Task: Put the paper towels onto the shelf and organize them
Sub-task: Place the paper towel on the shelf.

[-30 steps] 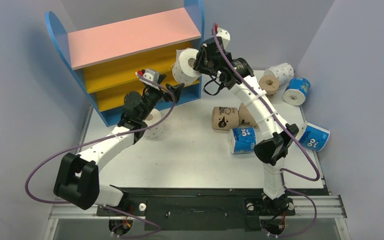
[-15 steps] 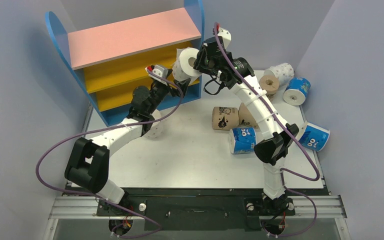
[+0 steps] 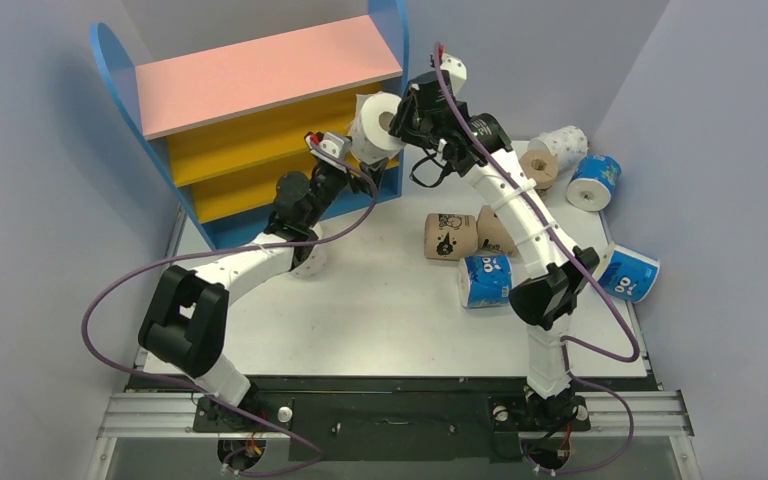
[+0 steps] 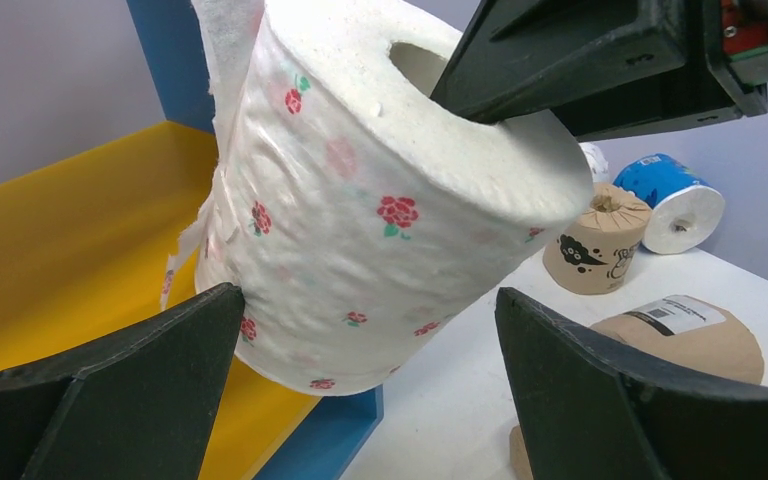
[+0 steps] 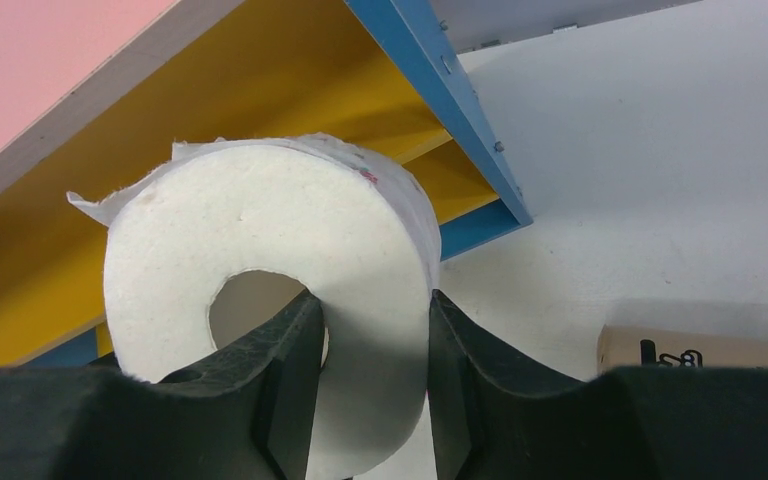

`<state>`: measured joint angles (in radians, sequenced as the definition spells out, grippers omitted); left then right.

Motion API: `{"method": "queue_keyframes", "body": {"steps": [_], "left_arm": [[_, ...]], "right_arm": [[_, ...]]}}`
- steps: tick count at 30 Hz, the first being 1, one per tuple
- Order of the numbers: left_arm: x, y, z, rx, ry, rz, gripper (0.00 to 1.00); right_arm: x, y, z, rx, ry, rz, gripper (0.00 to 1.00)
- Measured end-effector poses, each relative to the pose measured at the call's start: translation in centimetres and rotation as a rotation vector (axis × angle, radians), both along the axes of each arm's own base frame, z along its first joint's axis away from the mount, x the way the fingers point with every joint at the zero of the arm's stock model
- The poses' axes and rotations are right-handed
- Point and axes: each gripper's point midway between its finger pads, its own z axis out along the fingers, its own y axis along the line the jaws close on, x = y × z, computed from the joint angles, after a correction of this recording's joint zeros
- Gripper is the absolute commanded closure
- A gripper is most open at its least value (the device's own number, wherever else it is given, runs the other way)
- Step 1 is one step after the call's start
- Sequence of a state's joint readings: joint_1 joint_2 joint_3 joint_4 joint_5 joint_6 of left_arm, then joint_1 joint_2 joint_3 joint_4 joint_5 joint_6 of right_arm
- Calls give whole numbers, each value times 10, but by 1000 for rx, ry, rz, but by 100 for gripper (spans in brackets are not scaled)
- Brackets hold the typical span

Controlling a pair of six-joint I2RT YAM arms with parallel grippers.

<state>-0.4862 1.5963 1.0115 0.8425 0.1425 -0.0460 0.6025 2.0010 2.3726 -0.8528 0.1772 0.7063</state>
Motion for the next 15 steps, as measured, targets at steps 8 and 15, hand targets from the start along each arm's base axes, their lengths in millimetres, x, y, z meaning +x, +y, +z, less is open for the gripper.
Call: {"method": "queue_keyframes", "body": {"steps": [8, 15], "left_arm": [[13, -2, -1, -3, 3, 33, 4], [17, -1, -2, -21, 11, 64, 4]], "right_arm": [[2, 3, 5, 26, -10, 1, 57], [2, 9, 14, 59, -32, 23, 51]]}}
